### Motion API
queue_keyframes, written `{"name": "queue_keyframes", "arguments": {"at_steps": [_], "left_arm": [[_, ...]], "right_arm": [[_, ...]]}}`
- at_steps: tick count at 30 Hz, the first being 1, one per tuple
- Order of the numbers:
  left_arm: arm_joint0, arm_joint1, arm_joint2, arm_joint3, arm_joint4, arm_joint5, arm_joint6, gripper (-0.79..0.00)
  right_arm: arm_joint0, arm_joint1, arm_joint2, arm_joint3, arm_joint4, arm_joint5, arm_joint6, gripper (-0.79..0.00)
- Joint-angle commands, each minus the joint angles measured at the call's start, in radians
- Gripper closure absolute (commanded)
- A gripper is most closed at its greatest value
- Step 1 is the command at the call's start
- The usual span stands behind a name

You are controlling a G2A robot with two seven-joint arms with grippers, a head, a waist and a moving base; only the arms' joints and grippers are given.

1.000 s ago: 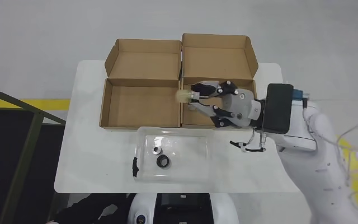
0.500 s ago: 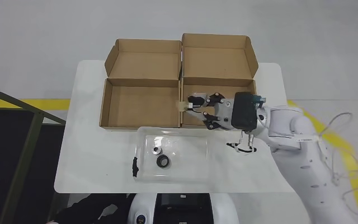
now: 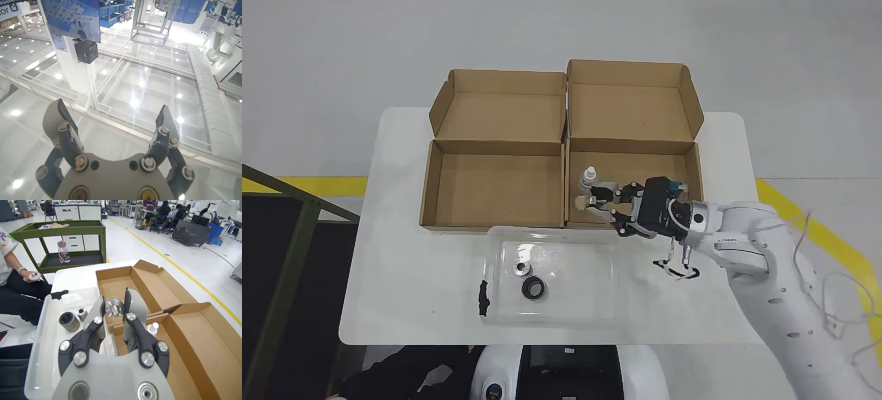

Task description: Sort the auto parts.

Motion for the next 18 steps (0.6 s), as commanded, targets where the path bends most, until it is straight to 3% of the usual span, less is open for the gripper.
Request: {"name": "queue_keyframes", "arguments": {"at_steps": [1, 18], "left_arm": [[0.000, 0.000, 0.000, 0.000, 0.000, 0.000, 0.000, -0.785], [0.000, 0.000, 0.000, 0.000, 0.000, 0.000, 0.000, -0.785]], "right_arm": [[-0.001, 0.001, 0.002, 0.011, -0.012, 0.005, 0.007, 0.000], [0.068, -0.002, -0.047, 0.173, -0.129, 0.061, 0.078, 0.000]]}}
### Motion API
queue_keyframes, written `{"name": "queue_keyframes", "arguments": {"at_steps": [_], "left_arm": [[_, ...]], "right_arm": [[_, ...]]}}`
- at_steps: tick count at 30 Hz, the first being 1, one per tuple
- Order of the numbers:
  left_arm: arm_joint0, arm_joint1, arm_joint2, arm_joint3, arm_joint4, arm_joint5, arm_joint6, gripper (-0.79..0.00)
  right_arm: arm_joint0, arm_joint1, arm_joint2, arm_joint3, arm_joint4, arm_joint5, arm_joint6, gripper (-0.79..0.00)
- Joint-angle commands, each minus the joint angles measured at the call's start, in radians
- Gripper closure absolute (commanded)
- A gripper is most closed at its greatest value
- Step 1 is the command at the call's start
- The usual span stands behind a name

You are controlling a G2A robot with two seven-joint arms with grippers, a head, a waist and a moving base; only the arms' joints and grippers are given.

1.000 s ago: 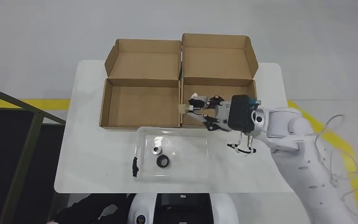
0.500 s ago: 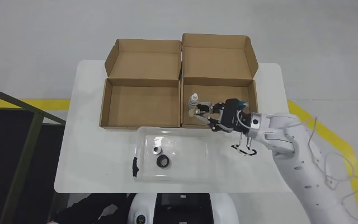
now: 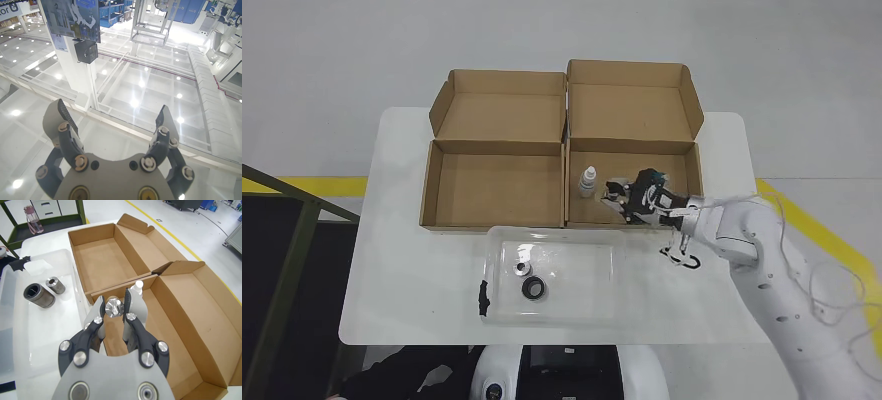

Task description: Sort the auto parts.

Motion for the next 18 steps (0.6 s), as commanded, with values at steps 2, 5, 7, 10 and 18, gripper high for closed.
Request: {"name": "queue_keyframes", "arguments": {"at_steps": [2, 5, 7, 10, 18], "left_arm": [[0.000, 0.000, 0.000, 0.000, 0.000, 0.000, 0.000, -0.785], [0.000, 0.000, 0.000, 0.000, 0.000, 0.000, 0.000, -0.785], [0.000, 0.000, 0.000, 0.000, 0.000, 0.000, 0.000, -0.785], [0.000, 0.000, 0.000, 0.000, 0.000, 0.000, 0.000, -0.785], [0.000, 0.000, 0.000, 0.000, 0.000, 0.000, 0.000, -0.785]], "right_arm": [[0.021, -0.004, -0.024, 0.036, -0.021, 0.013, 0.010, 0.000], [0.046, -0.010, -0.050, 0.076, -0.040, 0.029, 0.019, 0.000], [0.064, -0.014, -0.066, 0.103, -0.055, 0.042, 0.026, 0.000], [0.089, -0.019, -0.088, 0.143, -0.070, 0.061, 0.037, 0.000], [0.152, -0.037, -0.139, 0.227, -0.062, 0.109, 0.102, 0.000]]}}
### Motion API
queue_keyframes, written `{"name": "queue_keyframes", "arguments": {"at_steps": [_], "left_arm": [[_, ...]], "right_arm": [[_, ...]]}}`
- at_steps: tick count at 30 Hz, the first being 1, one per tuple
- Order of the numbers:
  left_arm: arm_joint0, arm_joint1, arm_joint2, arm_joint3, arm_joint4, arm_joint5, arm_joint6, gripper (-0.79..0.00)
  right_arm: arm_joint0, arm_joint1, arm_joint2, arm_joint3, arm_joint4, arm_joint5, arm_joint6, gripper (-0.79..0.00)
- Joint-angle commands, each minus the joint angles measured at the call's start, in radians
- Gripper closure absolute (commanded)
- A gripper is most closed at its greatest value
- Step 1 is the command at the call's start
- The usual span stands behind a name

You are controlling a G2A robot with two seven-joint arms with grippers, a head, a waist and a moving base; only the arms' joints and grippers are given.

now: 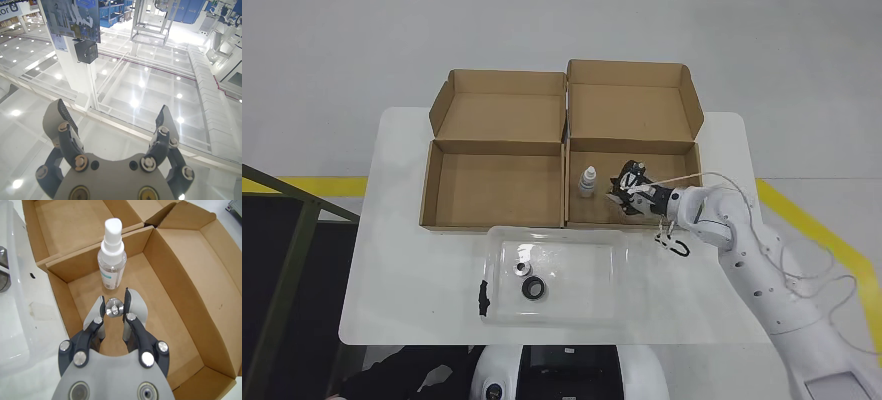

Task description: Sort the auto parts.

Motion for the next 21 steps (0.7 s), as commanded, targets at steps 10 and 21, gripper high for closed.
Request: {"name": "queue_keyframes", "arguments": {"at_steps": [10, 21], "left_arm": [[0.000, 0.000, 0.000, 0.000, 0.000, 0.000, 0.000, -0.785], [0.000, 0.000, 0.000, 0.000, 0.000, 0.000, 0.000, -0.785]], "right_arm": [[0.049, -0.019, -0.056, 0.060, -0.047, 0.060, 0.030, 0.000], [0.062, -0.031, -0.086, 0.072, -0.072, 0.077, 0.034, -0.265]]}}
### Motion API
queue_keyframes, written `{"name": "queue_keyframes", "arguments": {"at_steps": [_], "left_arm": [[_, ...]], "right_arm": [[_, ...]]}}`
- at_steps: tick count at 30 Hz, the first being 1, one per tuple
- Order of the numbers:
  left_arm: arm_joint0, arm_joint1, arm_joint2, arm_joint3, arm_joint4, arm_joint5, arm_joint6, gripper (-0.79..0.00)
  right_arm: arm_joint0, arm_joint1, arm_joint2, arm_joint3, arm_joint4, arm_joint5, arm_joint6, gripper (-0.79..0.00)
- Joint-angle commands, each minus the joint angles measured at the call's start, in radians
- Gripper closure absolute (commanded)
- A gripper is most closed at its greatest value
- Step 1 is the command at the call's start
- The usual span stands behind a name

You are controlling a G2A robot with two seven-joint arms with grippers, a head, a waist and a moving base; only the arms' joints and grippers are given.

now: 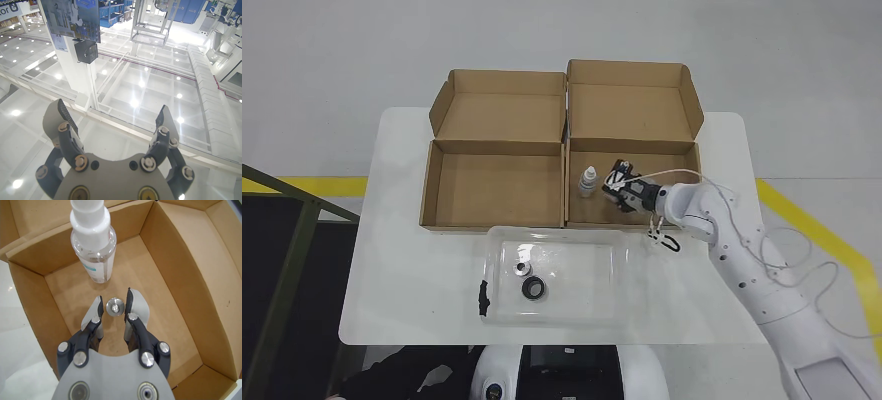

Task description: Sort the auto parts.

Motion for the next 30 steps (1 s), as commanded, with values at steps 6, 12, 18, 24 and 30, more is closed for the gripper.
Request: {"name": "queue_keyframes", "arguments": {"at_steps": [6, 12, 18, 24, 30], "left_arm": [[0.000, 0.000, 0.000, 0.000, 0.000, 0.000, 0.000, -0.785], [0.000, 0.000, 0.000, 0.000, 0.000, 0.000, 0.000, -0.785], [0.000, 0.000, 0.000, 0.000, 0.000, 0.000, 0.000, -0.785], [0.000, 0.000, 0.000, 0.000, 0.000, 0.000, 0.000, -0.785], [0.000, 0.000, 0.000, 0.000, 0.000, 0.000, 0.000, -0.785]], "right_arm": [[0.002, -0.003, 0.000, -0.017, -0.002, 0.000, 0.003, -0.505], [-0.040, 0.016, 0.066, -0.111, -0.003, -0.008, 0.008, -0.616], [-0.131, 0.042, 0.152, -0.274, 0.013, -0.044, 0.033, -0.745], [-0.244, 0.061, 0.207, -0.437, 0.040, -0.074, 0.059, -0.785], [-0.359, 0.077, 0.233, -0.583, 0.029, -0.107, 0.062, -0.785]]}}
